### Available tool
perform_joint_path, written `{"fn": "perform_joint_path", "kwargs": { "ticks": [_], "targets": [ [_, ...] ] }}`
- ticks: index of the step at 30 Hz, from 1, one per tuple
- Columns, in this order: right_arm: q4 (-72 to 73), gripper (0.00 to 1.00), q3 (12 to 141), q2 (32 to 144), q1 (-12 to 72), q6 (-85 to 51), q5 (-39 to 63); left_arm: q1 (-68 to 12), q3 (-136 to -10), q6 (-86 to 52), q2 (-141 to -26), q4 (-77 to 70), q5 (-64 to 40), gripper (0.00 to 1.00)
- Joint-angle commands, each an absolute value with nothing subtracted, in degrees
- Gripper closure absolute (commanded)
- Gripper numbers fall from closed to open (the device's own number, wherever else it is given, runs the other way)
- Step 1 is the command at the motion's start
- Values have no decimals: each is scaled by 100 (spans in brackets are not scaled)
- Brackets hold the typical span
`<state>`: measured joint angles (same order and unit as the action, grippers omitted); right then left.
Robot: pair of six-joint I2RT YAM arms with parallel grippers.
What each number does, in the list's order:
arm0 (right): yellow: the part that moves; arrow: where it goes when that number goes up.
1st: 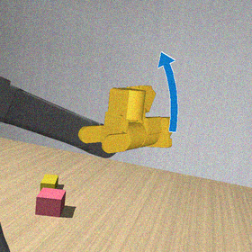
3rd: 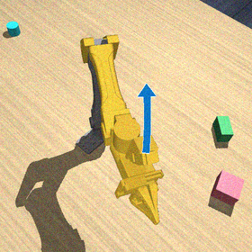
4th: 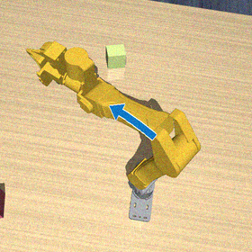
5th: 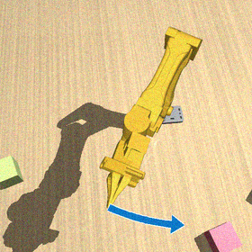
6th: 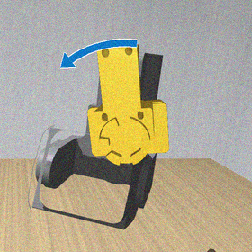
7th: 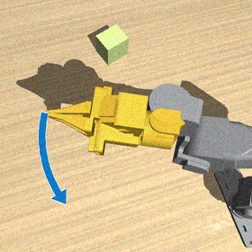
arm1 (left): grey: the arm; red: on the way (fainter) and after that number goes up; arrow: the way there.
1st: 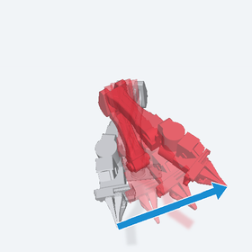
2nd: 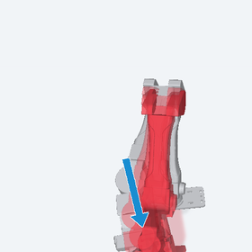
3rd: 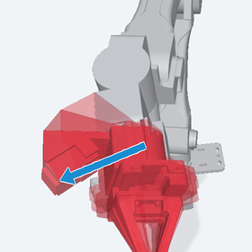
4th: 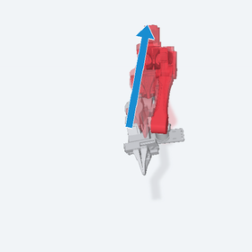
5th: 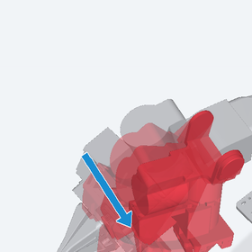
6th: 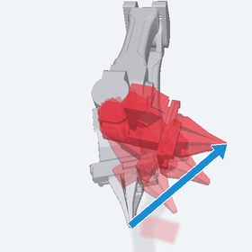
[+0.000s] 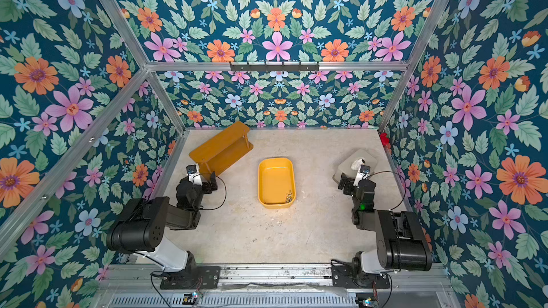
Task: Take out the screws from the storage box
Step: Pick up the storage box at the center of the board.
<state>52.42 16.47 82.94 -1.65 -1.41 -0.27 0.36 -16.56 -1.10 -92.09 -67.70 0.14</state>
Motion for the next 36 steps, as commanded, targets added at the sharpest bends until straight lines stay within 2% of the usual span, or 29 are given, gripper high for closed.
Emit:
{"fn": "perform_joint_path", "kwargs": {
  "ticks": [1,20,23,26,27,30,33,36],
  "targets": [
    [5440,0,1671,8297,-167,-154,-81,35,-1678,-44,-9209,-6972,18,1],
    [5440,0,1670,8297,-169,-162,-87,35,-1673,-39,-9202,-6957,26,1],
    [5824,0,1449,8263,-167,-165,-109,27,-1632,-18,-9181,-7010,48,1],
    [6139,0,1051,7614,-97,-141,-247,-102,-1489,44,-8717,-6968,354,1],
    [5583,1,1074,7146,10,-116,-416,-185,-1559,82,-8418,-6566,484,1],
    [2363,3,1841,5442,382,-519,-785,-665,-2180,-103,-7678,-4850,1386,1],
    [1125,6,2168,4545,683,-1045,-517,-985,-2742,-1142,-7436,-3710,1304,1],
    [219,11,2574,4327,870,-1771,-140,-1290,-3242,-1763,-7616,-2898,967,1]
  ]
}}
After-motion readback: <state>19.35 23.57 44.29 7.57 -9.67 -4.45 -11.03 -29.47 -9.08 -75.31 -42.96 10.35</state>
